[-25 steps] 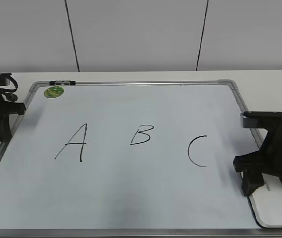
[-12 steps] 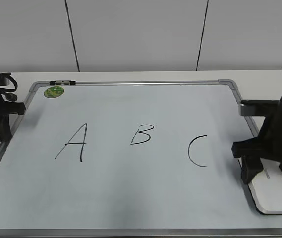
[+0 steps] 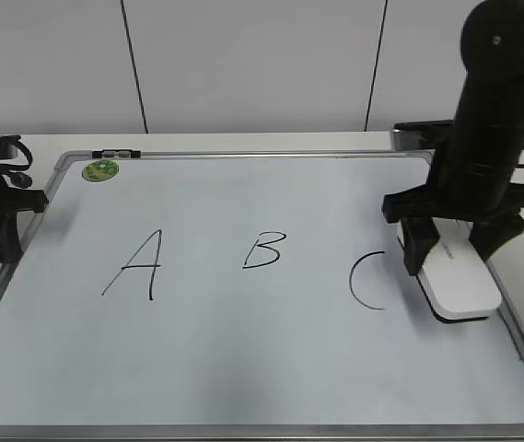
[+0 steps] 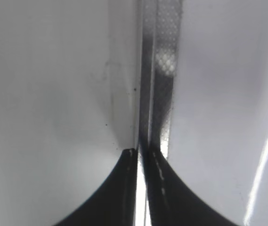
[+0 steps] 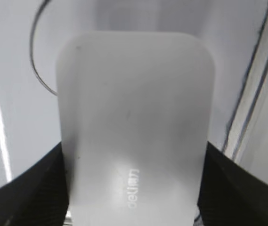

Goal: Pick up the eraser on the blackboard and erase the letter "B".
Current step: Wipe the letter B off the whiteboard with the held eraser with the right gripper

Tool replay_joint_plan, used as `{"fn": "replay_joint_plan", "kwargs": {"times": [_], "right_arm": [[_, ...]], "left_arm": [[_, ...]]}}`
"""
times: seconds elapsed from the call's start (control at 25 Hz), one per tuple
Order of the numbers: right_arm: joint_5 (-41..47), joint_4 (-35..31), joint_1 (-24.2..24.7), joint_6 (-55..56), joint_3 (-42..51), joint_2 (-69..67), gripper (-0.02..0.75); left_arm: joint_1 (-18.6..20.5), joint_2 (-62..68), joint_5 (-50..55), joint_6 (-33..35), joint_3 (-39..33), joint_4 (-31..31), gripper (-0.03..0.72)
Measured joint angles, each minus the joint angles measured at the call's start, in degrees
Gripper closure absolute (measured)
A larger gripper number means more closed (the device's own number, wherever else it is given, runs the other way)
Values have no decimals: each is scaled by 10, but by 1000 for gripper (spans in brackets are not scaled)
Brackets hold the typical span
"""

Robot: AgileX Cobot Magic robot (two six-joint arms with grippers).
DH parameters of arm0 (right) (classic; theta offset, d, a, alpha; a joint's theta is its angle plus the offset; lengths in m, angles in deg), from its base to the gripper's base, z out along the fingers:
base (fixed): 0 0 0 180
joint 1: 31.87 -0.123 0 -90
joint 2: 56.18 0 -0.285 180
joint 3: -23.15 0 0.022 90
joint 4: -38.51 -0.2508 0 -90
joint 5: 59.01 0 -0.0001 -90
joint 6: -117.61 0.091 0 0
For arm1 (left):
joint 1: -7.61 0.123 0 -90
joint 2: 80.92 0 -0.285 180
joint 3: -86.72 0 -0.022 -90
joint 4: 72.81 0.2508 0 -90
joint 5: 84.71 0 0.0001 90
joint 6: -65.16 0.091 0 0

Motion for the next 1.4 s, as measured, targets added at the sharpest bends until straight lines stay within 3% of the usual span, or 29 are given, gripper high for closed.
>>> {"fn": "replay_joint_plan", "kwargs": {"times": [0.44,1.4], "right_arm": [[6,1,-70,-5,-172,-129,210],[10,-58,-72,-43,-359,-257,210]], "left_arm": [[0,0,0,0,0,-1,657],[0,0,1,0,0,-1,657]]}}
